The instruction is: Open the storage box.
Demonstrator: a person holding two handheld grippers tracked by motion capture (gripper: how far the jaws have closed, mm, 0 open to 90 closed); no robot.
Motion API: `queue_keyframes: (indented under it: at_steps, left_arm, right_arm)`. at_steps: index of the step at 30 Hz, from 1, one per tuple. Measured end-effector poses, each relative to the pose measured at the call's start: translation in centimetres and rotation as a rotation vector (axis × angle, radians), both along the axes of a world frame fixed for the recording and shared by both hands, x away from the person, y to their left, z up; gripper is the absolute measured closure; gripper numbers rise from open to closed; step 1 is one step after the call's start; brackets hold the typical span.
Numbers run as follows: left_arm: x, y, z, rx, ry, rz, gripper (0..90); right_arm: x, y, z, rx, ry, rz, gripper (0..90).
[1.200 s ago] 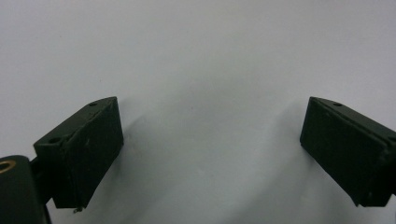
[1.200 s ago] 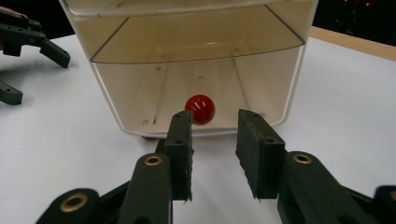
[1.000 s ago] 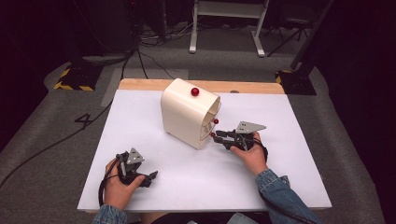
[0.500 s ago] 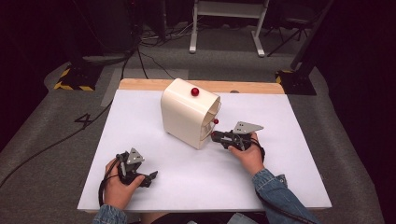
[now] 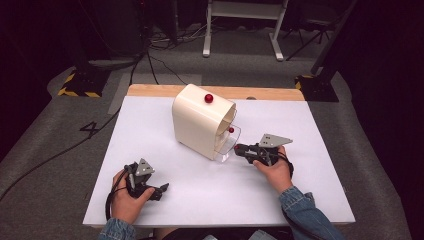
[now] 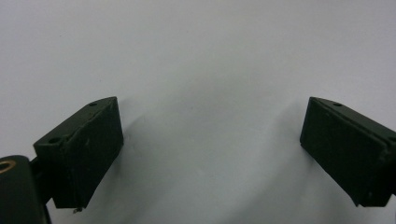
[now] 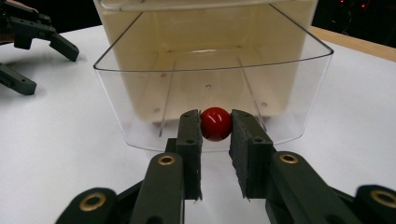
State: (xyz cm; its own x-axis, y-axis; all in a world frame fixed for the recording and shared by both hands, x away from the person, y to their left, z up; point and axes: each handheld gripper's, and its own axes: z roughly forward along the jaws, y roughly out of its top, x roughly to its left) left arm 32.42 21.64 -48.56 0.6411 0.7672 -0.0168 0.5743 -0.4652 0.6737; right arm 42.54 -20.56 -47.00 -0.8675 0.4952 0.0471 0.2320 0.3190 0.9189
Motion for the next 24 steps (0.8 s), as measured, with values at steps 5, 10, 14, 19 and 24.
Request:
queue_keyframes:
  at_steps: [5,10,14,19,24]
  left_arm:
    - [0.0,0.0,0.0,-0.001,0.001,0.001,6.2]
    - [0.0,0.0,0.0,-0.002,0.001,-0.001,6.2]
    - [0.0,0.0,0.0,0.000,0.001,0.000,6.2]
    - [0.0,0.0,0.0,0.002,-0.002,0.001,6.2]
    - [-0.1,0.0,0.0,0.002,-0.004,0.001,6.2]
  right_arm:
    - [-0.9,-1.3,0.2,0.001,0.005,-0.014,74.1]
    - [-1.5,-2.3,0.3,-0.008,0.000,-0.021,74.1]
    - [-1.8,-2.9,0.3,-0.008,0.003,-0.024,74.1]
    - [-2.0,-3.4,0.3,-0.007,0.005,-0.019,74.1]
    - [-2.0,-3.5,0.0,-0.016,0.012,-0.014,74.0]
